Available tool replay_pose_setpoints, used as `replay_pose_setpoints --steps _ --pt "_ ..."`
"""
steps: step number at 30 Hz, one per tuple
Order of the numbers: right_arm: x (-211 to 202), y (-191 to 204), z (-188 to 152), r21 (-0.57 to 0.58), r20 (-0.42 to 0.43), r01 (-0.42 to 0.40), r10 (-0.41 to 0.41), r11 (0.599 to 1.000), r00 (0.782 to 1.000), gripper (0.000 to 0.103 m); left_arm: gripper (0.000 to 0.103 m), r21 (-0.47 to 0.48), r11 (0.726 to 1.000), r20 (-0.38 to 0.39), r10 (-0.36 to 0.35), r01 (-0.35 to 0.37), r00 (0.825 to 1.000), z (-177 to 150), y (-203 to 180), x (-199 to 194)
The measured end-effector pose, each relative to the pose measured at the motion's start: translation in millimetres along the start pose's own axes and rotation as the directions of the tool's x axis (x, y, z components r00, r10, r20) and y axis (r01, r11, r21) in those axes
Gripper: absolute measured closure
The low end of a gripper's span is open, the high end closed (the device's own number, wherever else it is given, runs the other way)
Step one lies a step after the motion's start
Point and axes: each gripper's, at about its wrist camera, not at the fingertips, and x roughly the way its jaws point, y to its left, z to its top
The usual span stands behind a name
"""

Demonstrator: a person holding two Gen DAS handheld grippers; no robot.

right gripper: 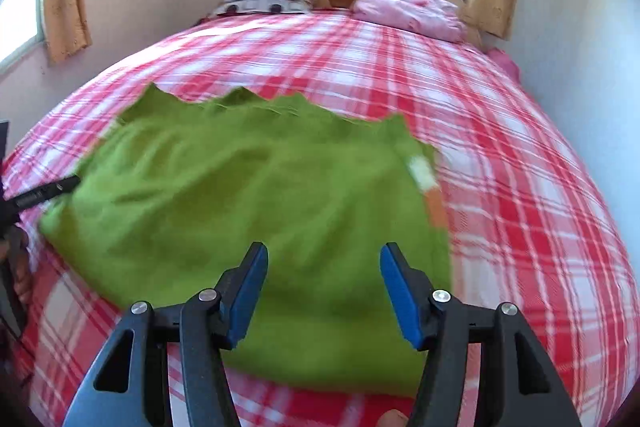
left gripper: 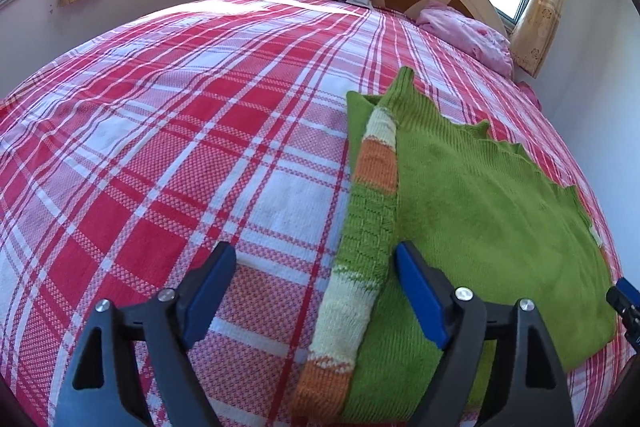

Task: Fold small clothes
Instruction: 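Move the left gripper to the striped side edge of the folded sweater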

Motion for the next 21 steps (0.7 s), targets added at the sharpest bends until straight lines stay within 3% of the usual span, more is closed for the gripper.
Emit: replay_pose_setpoints --steps 2,6,10,21 --pt "9.5 23.0 8.5 -0.049 0.0 -0.036 0.036 0.998 0.999 0.043 0.016 0.013 1.0 0.0 0.017 -0.017 1.0 -2.4 -1.4 -1.4" --pt "41.8 59.0 -1.4 -0.117 -0.087 -0.057 0.047 0.992 0.995 0.043 0.012 0.009 1.0 -0.005 0.023 -0.023 1.0 -4.7 1.3 -2.8" --pt "39.3 57.1 -16.9 -0.082 -0.059 -0.052 0.047 0.995 0.997 0.043 0.011 0.034 0.999 -0.015 0.038 -0.037 0.999 -10.5 0.1 -5.9" --pt "31.0 67.2 -27.3 -0.139 -0.063 0.02 -0.029 0.99 0.998 0.041 0.009 0.1 0.993 -0.049 0.063 -0.058 0.997 -22.2 -2.1 -11.3"
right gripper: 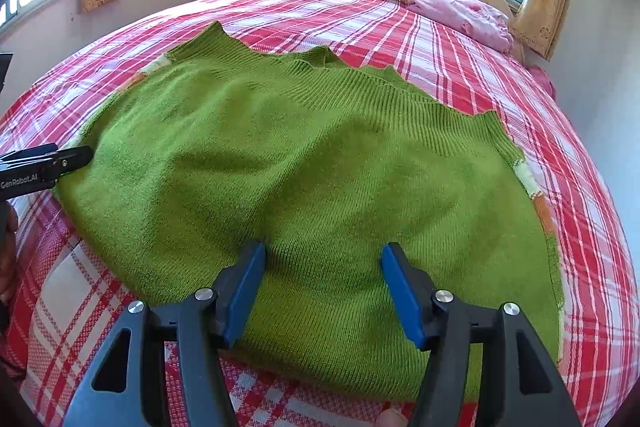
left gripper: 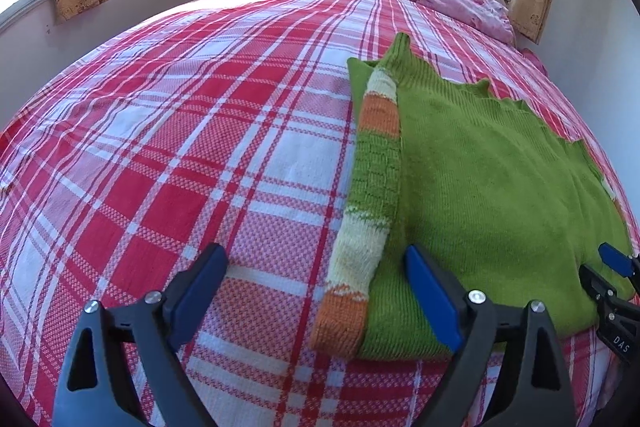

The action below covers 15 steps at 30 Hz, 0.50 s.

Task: Fold small clothes
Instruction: 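Move the left gripper to the striped side edge of the folded sweater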

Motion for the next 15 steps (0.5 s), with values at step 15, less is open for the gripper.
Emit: replay_pose_setpoints --steps 15 --pt "-25.2 15.9 21.1 -0.014 0.075 0.005 -0.004 1.0 0.997 0.041 0.008 -0.047 0.994 0.04 -0.094 0.096 0.995 -15.2 20.6 -21.6"
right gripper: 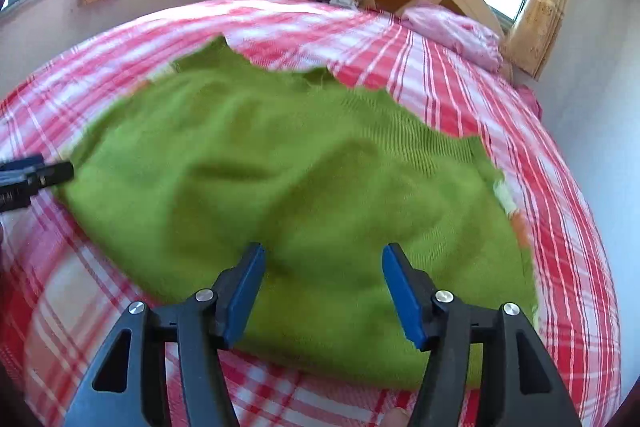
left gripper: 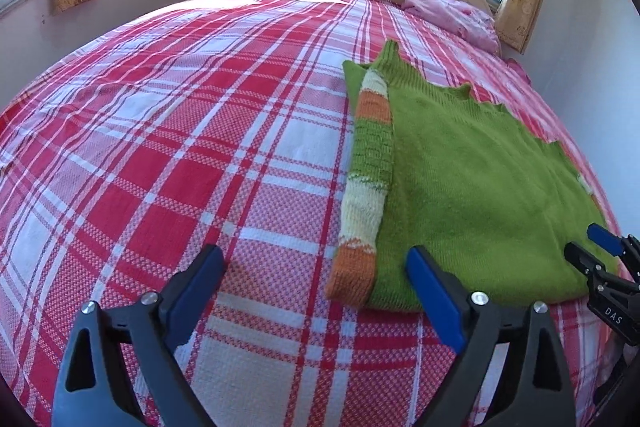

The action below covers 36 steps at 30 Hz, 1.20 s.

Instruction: Fold small clothes

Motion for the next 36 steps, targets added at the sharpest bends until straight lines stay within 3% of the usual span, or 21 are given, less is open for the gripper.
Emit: replay_pose_setpoints --steps 3,5,7,10,11,12,14,19,20,21,23,24,27,30,32,36 --pt "0.3 31.2 20.7 -0.036 0.017 -0.124 0.124 0.992 0.992 0.041 0.007 -0.105 0.994 0.057 0.008 -0.002 0.998 -4.7 19.1 -14.1" --pt "7.1 59.3 30.4 -0.094 0.013 -0.217 0.219 0.972 0.976 0.041 0.007 -0.18 0.983 0.083 -0.014 0.029 0.996 -8.7 33.7 -21.7" --pt "14.9 78.8 34.1 -0.115 0.005 -0.253 0.255 0.961 0.967 0.044 0.007 -0.226 0.974 0.123 -0.006 0.033 0.992 -14.6 44.4 -31.6" --pt "41.1 102.9 26.7 -0.088 -0.115 -0.346 0.335 0.934 0.935 0.065 0.007 -0.26 0.964 0.137 -0.025 0.06 0.99 -21.9 55.3 -38.2" --pt "46.3 109.3 17.3 -0.091 -0.14 -0.351 0.337 0.932 0.931 0.078 0.007 -0.264 0.962 0.141 -0.029 0.065 0.99 -22.8 57.5 -39.4" --pt "40.0 111.9 12.1 -0.112 -0.108 -0.334 0.322 0.936 0.94 0.079 0.007 -0.264 0.962 0.141 -0.033 0.07 0.99 -23.1 59.3 -40.0" --pt "29.5 112.9 6.2 -0.131 -0.119 -0.337 0.322 0.932 0.939 0.08 0.007 -0.261 0.963 0.141 -0.038 0.074 0.989 -24.2 62.0 -41.3" --pt "23.1 102.3 0.8 -0.134 -0.08 -0.355 0.347 0.925 0.934 0.079 0.008 -0.177 0.98 0.119 -0.065 0.085 0.991 -18.4 45.3 -38.4" --pt "19.9 99.7 2.2 -0.123 -0.061 -0.345 0.34 0.93 0.938 0.073 0.01 -0.152 0.984 0.118 -0.074 0.091 0.99 -17.0 40.2 -38.1" --pt "14.4 96.9 2.3 -0.109 -0.036 -0.336 0.334 0.936 0.942 0.058 0.015 -0.117 0.988 0.117 -0.091 0.105 0.989 -14.5 33.0 -36.9" --pt "3.2 87.3 -0.6 -0.069 0.025 -0.33 0.332 0.941 0.943 0.046 0.028 -0.042 0.99 0.1 -0.13 0.134 0.987 -9.5 17.9 -33.1" --pt "-1.0 83.0 -3.6 -0.057 0.047 -0.317 0.319 0.947 0.946 0.046 0.039 -0.016 0.988 0.089 -0.149 0.151 0.985 -7.5 12.0 -30.1" --pt "-9.6 71.5 -14.4 -0.049 0.075 -0.277 0.28 0.96 0.957 0.046 0.056 0.014 0.976 0.026 -0.217 0.217 0.976 -1.2 0.2 -14.4" --pt "-9.9 62.6 -18.2 -0.031 0.071 -0.276 0.278 0.961 0.958 0.045 0.076 0.011 0.974 0.0 -0.228 0.228 0.974 2.8 -4.6 -5.3" --pt "-7.6 56.7 -18.8 -0.006 0.07 -0.282 0.282 0.959 0.957 0.044 0.096 0.018 0.973 0.005 -0.23 0.23 0.973 2.6 -6.1 -6.1" --pt "-5.5 49.6 -19.2 0.031 0.074 -0.292 0.289 0.956 0.955 0.041 0.097 0.031 0.974 0.026 -0.223 0.222 0.974 -6.0 -5.0 -16.0"
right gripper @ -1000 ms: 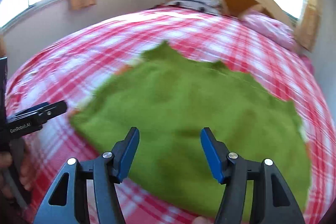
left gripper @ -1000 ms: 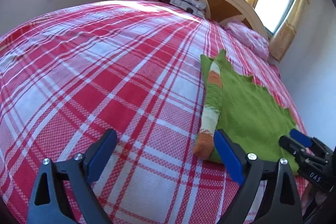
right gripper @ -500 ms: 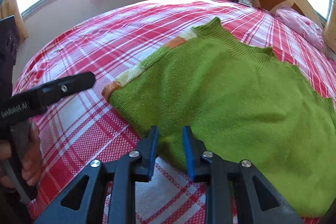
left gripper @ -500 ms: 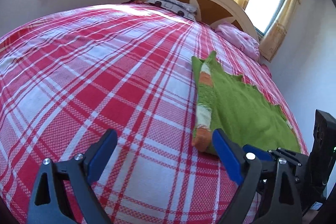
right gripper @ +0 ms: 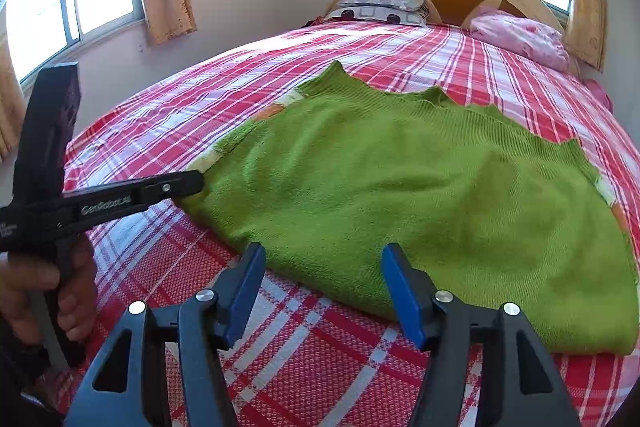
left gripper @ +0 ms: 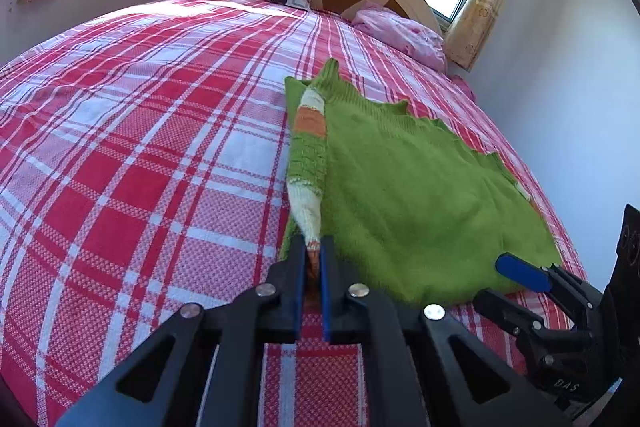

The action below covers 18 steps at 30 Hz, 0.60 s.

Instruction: Fold small clothes

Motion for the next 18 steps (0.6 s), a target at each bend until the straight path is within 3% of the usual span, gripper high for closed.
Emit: replay_pose_setpoints --steps 6,16,18 --pt "-3.5 -4.6 -3.1 0.01 0.001 -0.008 0.008 1.0 1.0 0.041 0.097 -0.033 0.999 -0.022 -0.017 0.016 1.0 -10.7 11.0 -9.0" --pt "-20.8 -24.1 -0.9 -0.009 0.009 0.056 -0.056 0.998 0.998 0.041 0.097 0.006 1.0 -0.028 -0.017 0.017 0.999 -18.8 8.9 -13.8" --pt "-19.5 -20.2 2.3 -0.029 0.007 0.062 -0.061 0.998 0.998 0.036 0.093 0.019 1.0 -0.024 -0.013 0.013 1.0 -17.8 6.1 -14.4"
